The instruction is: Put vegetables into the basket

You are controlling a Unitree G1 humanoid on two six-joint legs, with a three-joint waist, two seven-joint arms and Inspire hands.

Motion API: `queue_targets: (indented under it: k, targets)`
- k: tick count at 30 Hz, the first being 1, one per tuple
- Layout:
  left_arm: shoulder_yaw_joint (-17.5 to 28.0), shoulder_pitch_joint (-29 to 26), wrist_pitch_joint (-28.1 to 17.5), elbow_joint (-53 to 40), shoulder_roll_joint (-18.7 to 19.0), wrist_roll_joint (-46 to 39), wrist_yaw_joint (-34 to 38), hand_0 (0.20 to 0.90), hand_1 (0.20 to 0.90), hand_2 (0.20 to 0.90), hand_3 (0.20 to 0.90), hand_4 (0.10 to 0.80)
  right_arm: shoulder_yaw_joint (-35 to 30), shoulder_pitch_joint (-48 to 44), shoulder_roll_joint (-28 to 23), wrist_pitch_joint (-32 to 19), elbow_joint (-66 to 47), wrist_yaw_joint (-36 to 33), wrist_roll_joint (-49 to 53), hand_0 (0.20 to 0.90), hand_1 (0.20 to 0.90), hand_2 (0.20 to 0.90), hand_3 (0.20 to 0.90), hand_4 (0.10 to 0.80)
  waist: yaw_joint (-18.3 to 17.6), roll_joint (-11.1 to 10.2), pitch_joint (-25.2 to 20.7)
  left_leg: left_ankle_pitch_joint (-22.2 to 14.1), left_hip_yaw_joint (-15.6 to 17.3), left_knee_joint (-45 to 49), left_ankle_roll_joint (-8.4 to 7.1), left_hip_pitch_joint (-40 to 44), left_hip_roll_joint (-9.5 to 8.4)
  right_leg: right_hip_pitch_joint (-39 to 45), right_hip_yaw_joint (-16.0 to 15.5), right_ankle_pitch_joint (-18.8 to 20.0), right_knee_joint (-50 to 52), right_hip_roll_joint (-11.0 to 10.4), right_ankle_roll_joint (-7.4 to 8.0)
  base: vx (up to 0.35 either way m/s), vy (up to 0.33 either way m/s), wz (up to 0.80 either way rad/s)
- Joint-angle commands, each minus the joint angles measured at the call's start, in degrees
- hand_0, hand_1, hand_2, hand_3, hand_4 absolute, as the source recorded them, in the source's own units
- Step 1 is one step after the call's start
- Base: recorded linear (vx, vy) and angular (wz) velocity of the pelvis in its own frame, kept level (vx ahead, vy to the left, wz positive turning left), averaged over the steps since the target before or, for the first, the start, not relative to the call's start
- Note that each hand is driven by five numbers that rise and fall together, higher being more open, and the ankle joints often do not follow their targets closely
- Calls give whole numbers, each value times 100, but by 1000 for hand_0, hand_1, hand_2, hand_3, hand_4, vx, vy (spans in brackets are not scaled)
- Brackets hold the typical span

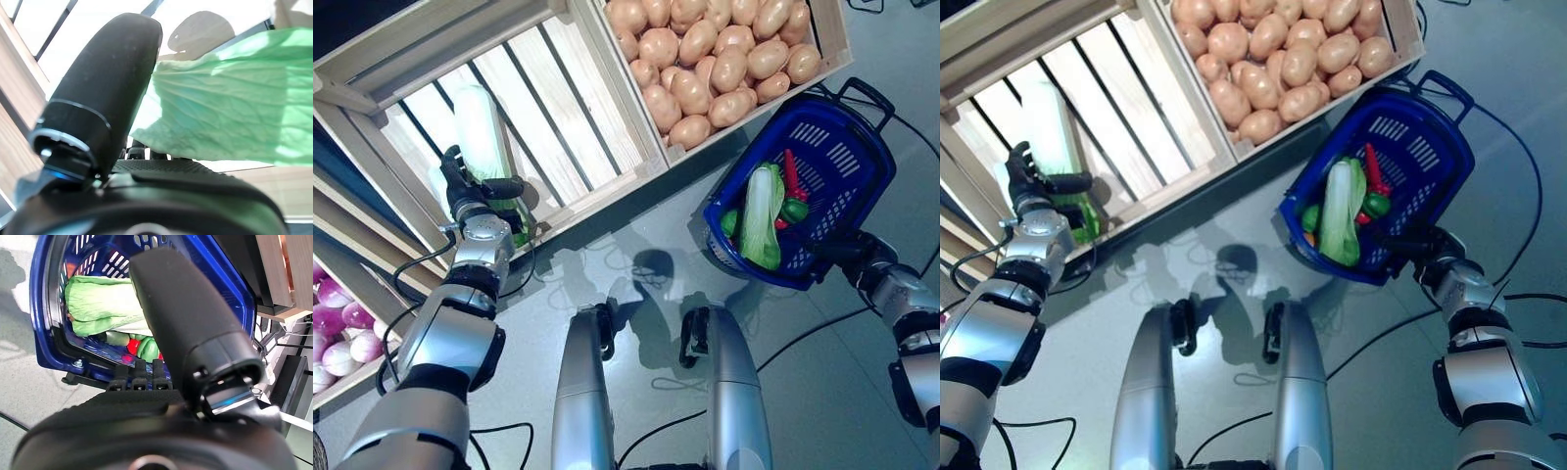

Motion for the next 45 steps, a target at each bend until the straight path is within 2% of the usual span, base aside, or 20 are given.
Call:
queue_targets:
  k: [1, 2, 3, 4, 5, 7, 16, 21, 28, 32, 35, 36, 37, 38, 40, 43, 45]
  targets:
    - [-285, 71, 266, 345, 138, -96, -458, 900, 900, 900, 900, 800, -1, -203, -140, -558, 213, 71, 224, 900, 900, 900, 900, 800, -8, -127, -81, -732, 322, -69, 352, 639, -56, 349, -19, 888, -1101, 14, -23, 0, 0, 0]
    - [-287, 56, 336, 345, 150, -131, -512, 841, 841, 841, 841, 761, -7, -184, -143, -571, 207, 56, 234, 900, 900, 900, 900, 800, -16, -124, -72, -731, 323, -58, 350, 619, -42, 334, -19, 889, -1098, 14, -18, -36, 7, -1]
    - [-299, 49, 423, 367, 161, -223, -577, 648, 648, 648, 648, 632, -14, -161, -143, -583, 206, 41, 249, 900, 900, 900, 900, 800, -25, -120, -64, -732, 330, -75, 350, 625, -27, 336, -24, 887, -1110, 9, -14, 0, 0, 0]
    - [-300, 50, 448, 369, 159, -234, -585, 596, 596, 596, 596, 598, -19, -150, -140, -588, 204, 38, 248, 900, 900, 900, 900, 800, -25, -118, -62, -732, 331, -78, 349, 626, -25, 340, -26, 887, -1115, 7, -11, 0, 0, 0]
    - [-304, 72, 572, 394, 142, -321, -635, 453, 453, 453, 453, 502, -36, -112, -117, -584, 195, 5, 241, 900, 900, 900, 900, 800, -32, -110, -61, -728, 338, -99, 346, 637, -23, 357, -33, 890, -1137, 2, 0, 0, 0, 0]
    - [-301, 138, 646, 439, 111, -323, -763, 300, 300, 300, 300, 400, -54, -93, -106, -517, 204, -23, 197, 900, 900, 900, 900, 800, -32, -100, -77, -714, 350, -160, 338, 692, -29, 407, -40, 893, -1181, 4, 4, 0, 0, 0]
    - [-217, 531, 323, 285, 76, -466, -937, 300, 300, 300, 300, 400, -103, 66, -129, -634, 274, 203, 173, 900, 900, 900, 900, 800, -14, -78, -236, -687, 378, -426, 293, 1025, -19, 731, -92, 834, -1362, -17, -34, 3, 0, -1]
    - [-124, 732, 133, 14, 125, -435, -1034, 300, 300, 300, 300, 400, -34, 128, -93, -767, 63, 357, 96, 900, 900, 900, 900, 800, 13, -103, -506, -657, 402, -723, 244, 1431, -3, 1123, -122, 804, -1612, -21, -55, 62, 3, -1]
    - [161, 1391, -481, -1266, 118, -457, -698, 300, 300, 300, 300, 400, -109, 799, 145, -1284, -1235, 257, -40, 900, 900, 900, 900, 800, 24, -100, -925, -463, 453, -1516, 187, 2292, -38, 1984, -111, 877, -2268, -20, -81, 90, 24, -1]
    - [351, 1967, -791, -2147, -4, -342, -666, 300, 300, 300, 300, 400, -386, 1393, 400, -1420, -2105, 7, 57, 900, 900, 900, 900, 800, 91, -112, -1206, -268, 435, -2229, 166, 2975, -147, 2711, -152, 1002, -2910, -24, -47, 123, 15, 4]
    - [463, 2367, -921, -2747, -104, -162, -610, 300, 300, 300, 300, 400, -577, 1839, 655, -1701, -2904, -495, 55, 900, 900, 900, 900, 800, 143, -144, -1427, -89, 385, -2817, 179, 3526, -269, 3307, -233, 1137, -3481, -25, 14, 133, 14, 7]
    - [501, 2463, -920, -2895, -143, -106, -596, 300, 300, 300, 300, 400, -631, 1933, 733, -1662, -3202, -620, 49, 900, 900, 900, 900, 800, 147, -159, -1504, 60, 410, -2992, 202, 3605, -287, 3432, -284, 1273, -3729, -26, -13, 120, 25, 0]
    - [575, 2635, -965, -3127, -229, 26, -601, 300, 300, 300, 300, 400, -719, 2110, 903, -1750, -3572, -700, 16, 900, 900, 900, 900, 800, 160, -158, -1612, 136, 407, -3250, 193, 3846, -320, 3714, -326, 1346, -4043, 4, 8, 124, 31, 0]
    - [631, 2749, -1007, -3289, -296, 106, -639, 300, 300, 300, 300, 400, -806, 2233, 1009, -2056, -3790, -749, -200, 900, 900, 900, 900, 800, 169, -156, -1714, 194, 411, -3453, 180, 4034, -341, 3935, -357, 1403, -4299, 29, 30, 186, 40, 2]
    - [685, 2941, -1049, -3565, -424, 234, -644, 300, 300, 300, 300, 400, -856, 2396, 1152, -2198, -4243, -872, -574, 900, 900, 900, 900, 800, 180, -138, -1863, 329, 440, -3860, 165, 4388, -350, 4305, -425, 1518, -4736, 56, 76, 181, 46, 9]
    - [777, 3267, -983, -4079, -604, 423, -680, 300, 300, 300, 300, 400, -889, 2563, 1332, -2268, -4790, -1236, -1109, 900, 900, 900, 900, 800, 218, -104, -2134, 627, 459, -4683, 130, 4979, -424, 4921, -511, 1757, -5567, 138, 175, 174, 48, 4]
    - [795, 3480, -967, -4440, -707, 490, -709, 300, 300, 300, 300, 400, -915, 2623, 1451, -1984, -5123, -1057, -976, 900, 900, 900, 900, 800, 242, -88, -2288, 825, 461, -5217, 106, 5300, -472, 5237, -535, 1944, -6058, 202, 244, 99, 39, 0]
